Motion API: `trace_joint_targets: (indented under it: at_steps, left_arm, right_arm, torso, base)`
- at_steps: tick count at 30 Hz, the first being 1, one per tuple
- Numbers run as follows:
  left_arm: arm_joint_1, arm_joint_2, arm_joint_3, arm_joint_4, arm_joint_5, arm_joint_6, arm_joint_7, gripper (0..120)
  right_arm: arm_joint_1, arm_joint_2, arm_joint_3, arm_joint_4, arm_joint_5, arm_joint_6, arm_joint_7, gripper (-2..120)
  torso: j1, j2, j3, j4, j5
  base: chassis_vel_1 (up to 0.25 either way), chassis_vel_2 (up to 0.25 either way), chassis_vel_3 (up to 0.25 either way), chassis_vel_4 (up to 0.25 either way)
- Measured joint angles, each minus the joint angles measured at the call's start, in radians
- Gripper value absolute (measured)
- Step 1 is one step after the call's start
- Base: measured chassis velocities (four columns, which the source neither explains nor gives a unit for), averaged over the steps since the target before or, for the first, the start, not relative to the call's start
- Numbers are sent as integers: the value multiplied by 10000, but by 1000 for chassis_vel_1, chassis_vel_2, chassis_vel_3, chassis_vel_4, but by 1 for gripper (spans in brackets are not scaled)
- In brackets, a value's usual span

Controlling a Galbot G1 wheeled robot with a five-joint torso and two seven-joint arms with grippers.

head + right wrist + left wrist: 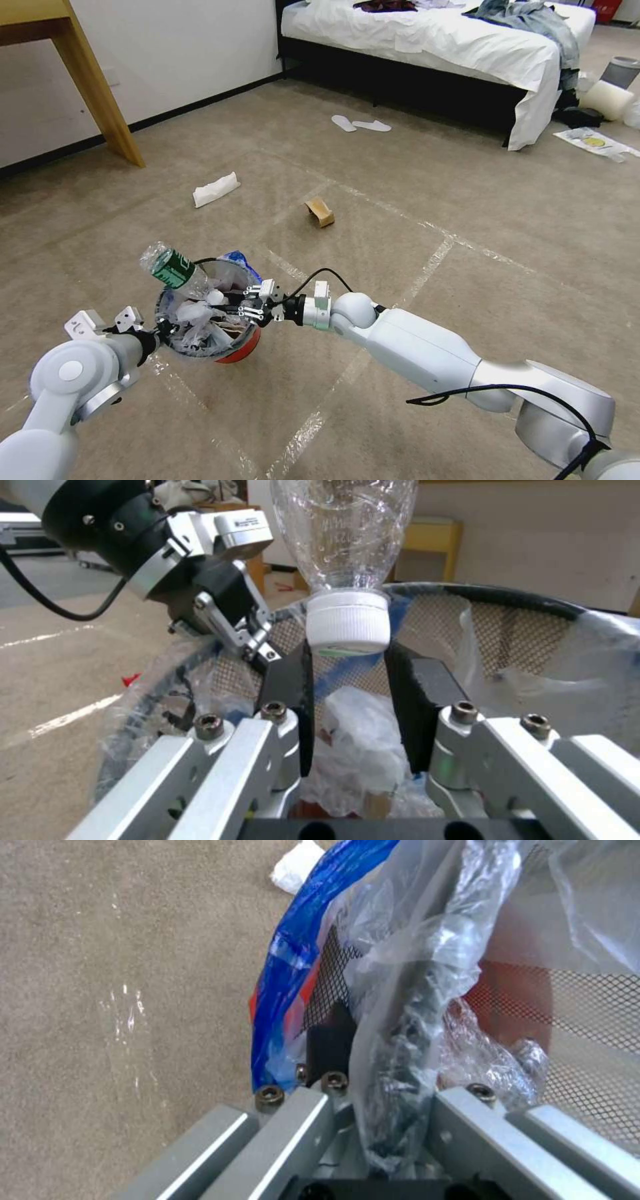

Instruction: Pick up the trash bin and place the garbage on the floor into it.

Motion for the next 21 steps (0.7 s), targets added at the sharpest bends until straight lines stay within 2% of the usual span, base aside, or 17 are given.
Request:
trace_joint_targets:
  at_steps: [6, 9, 10, 11, 12, 14, 15, 16, 18, 19, 21]
  left_arm:
    - [-68, -27, 74, -4, -20, -16, -24, 0]
    - [-67, -45, 91, -51, -34, -19, -37, 0]
    - [-57, -41, 91, -65, -51, -21, -39, 0]
    - [-57, -41, 91, -65, -51, -21, -39, 0]
    - [-35, -34, 77, -77, -54, -22, -41, 0]
    - [-21, -32, 69, -84, -55, -22, -42, 0]
    - [16, -32, 56, -105, -57, -22, -43, 0]
    - [16, -32, 56, -105, -57, -22, -43, 0]
    - [38, -29, 41, -138, -71, -28, -46, 0]
    - [38, -29, 41, -138, -71, -28, -46, 0]
    - [61, -11, 1, -158, -97, -30, -53, 0]
  right_arm:
    - [58, 47, -82, -50, -30, 93, 17, 23]
    - [70, 37, -208, -71, 3, 261, 232, 29]
    - [68, 26, -226, -70, 50, 321, 279, 38]
    - [68, 26, -226, -70, 50, 321, 279, 38]
    - [69, 12, -234, -67, 64, 354, 321, 44]
    - [69, 5, -245, -61, 63, 368, 368, 45]
    - [90, -10, -279, -48, 82, 408, 440, 54]
    - [90, -10, -279, -48, 82, 408, 440, 54]
    - [174, -37, -294, -40, 160, 468, 460, 65]
    - [174, -37, -294, -40, 160, 468, 460, 65]
    - [205, -50, -295, -39, 193, 510, 491, 76]
  torso:
    - [0, 1, 0, 0, 0]
    - [0, 1, 0, -1, 0]
    - [0, 0, 0, -1, 0]
    - [0, 0, 0, -1, 0]
    - [0, 1, 0, -1, 0]
    - [0, 0, 0, 0, 0]
    - [0, 1, 0, 0, 0]
    - [0, 1, 0, 0, 0]
    - [0, 0, 0, 0, 0]
    - [0, 0, 0, 0, 0]
    - [0, 1, 0, -1, 0]
  base:
    - [0, 0, 0, 0]
    - [0, 0, 0, 0]
    - [0, 0, 0, 0]
    - [0, 0, 0, 0]
    - [0, 0, 0, 0]
    - [0, 0, 0, 0]
    - [0, 0, 0, 0]
    - [0, 0, 0, 0]
    - [0, 0, 0, 0]
    - [0, 0, 0, 0]
    - [0, 0, 0, 0]
